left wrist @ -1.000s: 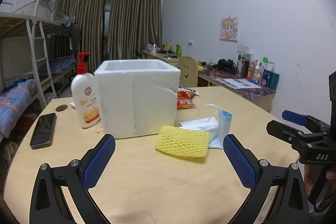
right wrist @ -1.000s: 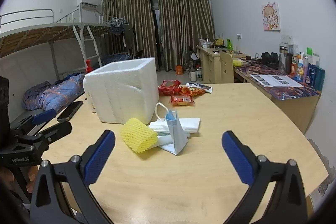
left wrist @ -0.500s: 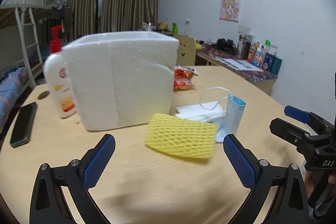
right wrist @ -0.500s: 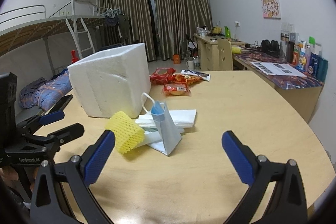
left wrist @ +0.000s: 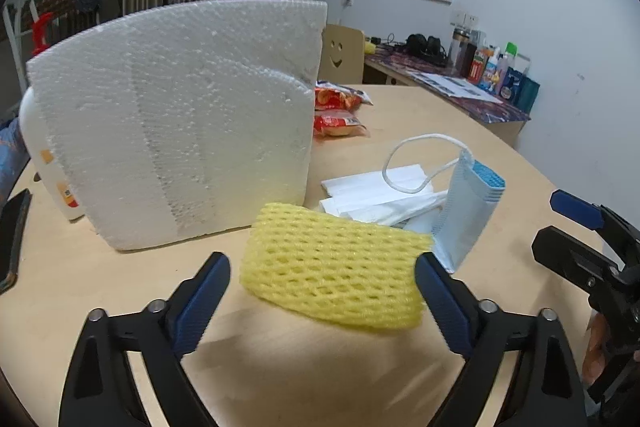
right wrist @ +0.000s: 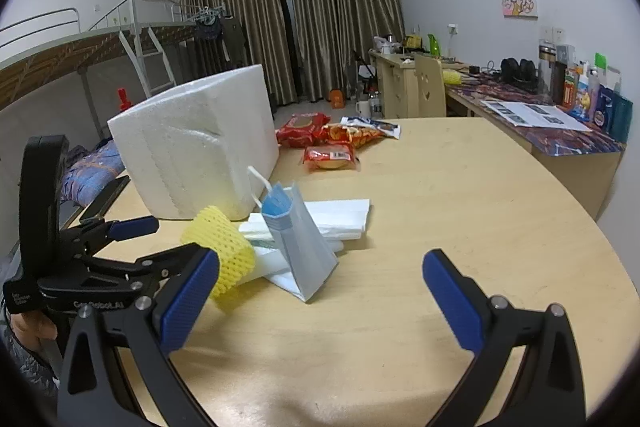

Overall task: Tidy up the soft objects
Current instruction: 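Move the left tool toward the yellow foam fruit net, then close the left tool on the yellow foam net and lift it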

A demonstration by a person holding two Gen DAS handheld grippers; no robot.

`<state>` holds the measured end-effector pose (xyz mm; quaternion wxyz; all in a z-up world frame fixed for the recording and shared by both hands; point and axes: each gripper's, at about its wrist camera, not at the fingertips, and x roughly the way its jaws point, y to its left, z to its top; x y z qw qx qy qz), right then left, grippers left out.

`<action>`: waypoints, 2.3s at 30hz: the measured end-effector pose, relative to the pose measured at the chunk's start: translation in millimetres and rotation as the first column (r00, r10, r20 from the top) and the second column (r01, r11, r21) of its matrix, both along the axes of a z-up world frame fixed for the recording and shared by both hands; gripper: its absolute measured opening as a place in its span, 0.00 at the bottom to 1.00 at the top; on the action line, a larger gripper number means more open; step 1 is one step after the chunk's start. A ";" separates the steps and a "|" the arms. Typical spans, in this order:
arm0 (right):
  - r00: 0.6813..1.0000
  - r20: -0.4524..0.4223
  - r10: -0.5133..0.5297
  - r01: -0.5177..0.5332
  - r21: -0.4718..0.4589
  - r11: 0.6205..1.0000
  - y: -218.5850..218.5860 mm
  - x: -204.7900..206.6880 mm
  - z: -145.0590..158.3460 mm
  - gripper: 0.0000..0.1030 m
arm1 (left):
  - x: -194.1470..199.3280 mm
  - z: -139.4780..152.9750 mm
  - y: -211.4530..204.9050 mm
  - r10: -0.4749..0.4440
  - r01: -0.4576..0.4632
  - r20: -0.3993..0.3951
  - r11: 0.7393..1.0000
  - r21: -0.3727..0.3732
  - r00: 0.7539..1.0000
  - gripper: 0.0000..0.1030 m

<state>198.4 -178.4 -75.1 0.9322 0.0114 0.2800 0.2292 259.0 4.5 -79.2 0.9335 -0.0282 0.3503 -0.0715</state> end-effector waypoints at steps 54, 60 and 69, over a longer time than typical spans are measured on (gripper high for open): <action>0.997 -0.076 0.024 -0.026 -0.027 0.999 12.9 25.5 -13.5 1.00 | 19.3 -28.2 -11.9 -0.059 0.070 -0.146 0.995 0.072 0.988 0.60; 0.997 -0.082 0.005 -0.007 -0.029 1.000 9.9 24.3 -12.3 1.00 | 14.8 -26.5 -9.8 -0.066 0.077 -0.132 0.994 0.080 0.989 0.06; 0.996 -0.088 0.018 -0.023 -0.065 0.998 25.8 26.5 -12.4 1.00 | -1.6 -18.0 7.8 -0.075 0.077 -0.076 0.996 0.033 0.994 0.06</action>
